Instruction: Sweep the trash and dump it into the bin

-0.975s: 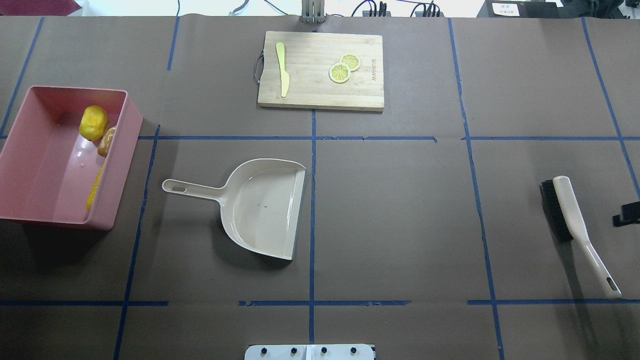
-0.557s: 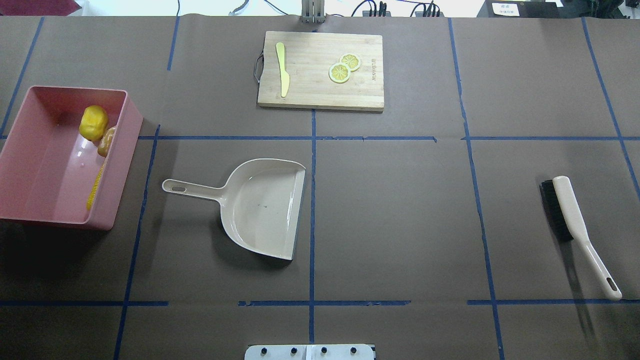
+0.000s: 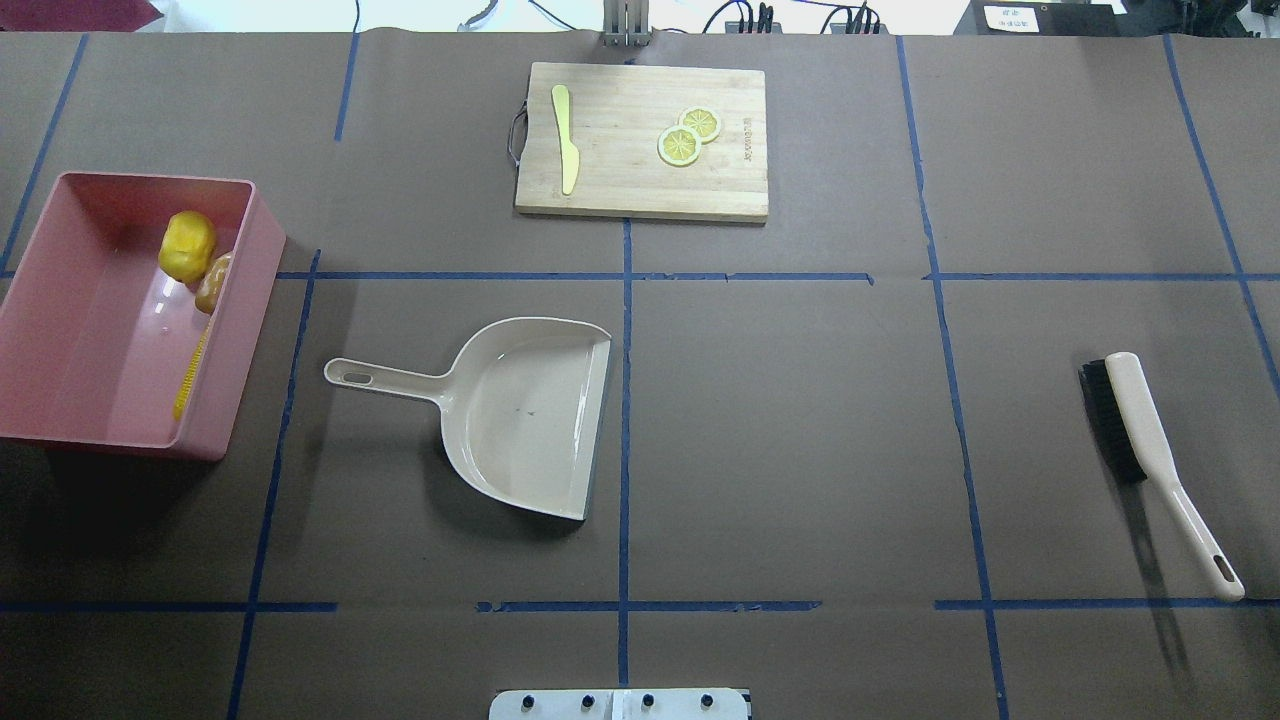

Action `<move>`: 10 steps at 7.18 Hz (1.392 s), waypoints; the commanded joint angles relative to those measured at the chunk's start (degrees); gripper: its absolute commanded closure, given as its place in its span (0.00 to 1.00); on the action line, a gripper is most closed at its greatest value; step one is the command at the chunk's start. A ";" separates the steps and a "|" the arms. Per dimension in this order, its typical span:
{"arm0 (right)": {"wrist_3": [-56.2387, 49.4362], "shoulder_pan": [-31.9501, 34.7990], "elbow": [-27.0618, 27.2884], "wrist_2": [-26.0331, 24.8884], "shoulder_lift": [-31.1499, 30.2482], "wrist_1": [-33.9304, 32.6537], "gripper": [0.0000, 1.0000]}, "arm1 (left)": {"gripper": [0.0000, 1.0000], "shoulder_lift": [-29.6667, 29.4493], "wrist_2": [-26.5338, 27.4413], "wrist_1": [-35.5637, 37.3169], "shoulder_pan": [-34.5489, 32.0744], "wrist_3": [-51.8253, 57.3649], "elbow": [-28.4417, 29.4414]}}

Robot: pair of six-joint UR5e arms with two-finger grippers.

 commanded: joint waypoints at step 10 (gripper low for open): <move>-0.42 -0.07 -7.93 0.49 7.29 1.54 0.00 | 0.00 9.99 3.81 -10.23 0.40 0.40 -4.84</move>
